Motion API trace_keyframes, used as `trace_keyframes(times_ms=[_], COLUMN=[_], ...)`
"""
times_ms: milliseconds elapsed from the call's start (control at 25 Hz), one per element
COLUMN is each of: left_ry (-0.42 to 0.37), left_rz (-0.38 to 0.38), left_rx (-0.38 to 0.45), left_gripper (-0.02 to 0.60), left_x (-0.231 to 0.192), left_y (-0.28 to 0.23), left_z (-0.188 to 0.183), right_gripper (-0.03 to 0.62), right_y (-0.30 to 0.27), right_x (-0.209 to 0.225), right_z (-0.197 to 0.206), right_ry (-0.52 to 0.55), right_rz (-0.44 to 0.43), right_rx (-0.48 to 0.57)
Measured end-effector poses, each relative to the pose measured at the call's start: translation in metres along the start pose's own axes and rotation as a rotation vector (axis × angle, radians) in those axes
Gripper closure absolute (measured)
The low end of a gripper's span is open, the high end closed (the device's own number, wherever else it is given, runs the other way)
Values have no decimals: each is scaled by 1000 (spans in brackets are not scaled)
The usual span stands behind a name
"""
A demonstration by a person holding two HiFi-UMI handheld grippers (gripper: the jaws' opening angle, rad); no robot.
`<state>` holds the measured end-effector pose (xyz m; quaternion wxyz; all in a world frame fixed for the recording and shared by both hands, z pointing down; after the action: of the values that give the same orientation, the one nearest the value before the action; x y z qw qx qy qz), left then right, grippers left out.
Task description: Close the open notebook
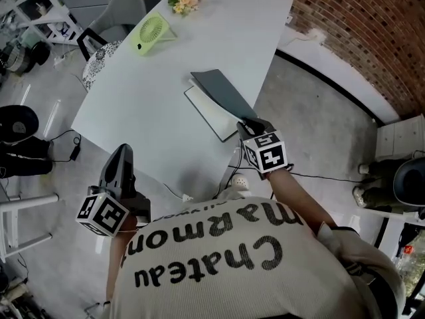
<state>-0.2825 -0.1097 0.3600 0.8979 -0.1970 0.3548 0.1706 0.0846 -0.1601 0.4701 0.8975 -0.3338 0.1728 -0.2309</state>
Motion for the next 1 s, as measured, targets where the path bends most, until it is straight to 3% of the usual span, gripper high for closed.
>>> trace_keyframes(times_ms=[1000], left_ry=[17], left_rz=[57], left_rx=[-24], left_gripper=[581], left_x=[-67], left_y=[1], left_z=[-47], right_gripper=[516], right_y=[-27], right_x=[-42], right_z=[-13], right_ry=[42], right_rz=[96], right_rx=[-125])
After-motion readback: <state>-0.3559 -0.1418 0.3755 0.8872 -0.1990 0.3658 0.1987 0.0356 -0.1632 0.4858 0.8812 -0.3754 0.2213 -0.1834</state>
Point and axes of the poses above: the fingertips, and each gripper's own axes: y backward along the fingers, x to its right, z out of its underside, the point moved 8 cm from there along y, backward along the fingers, and after that the axes turned 13 degrees about y, right-handed, at the moved point
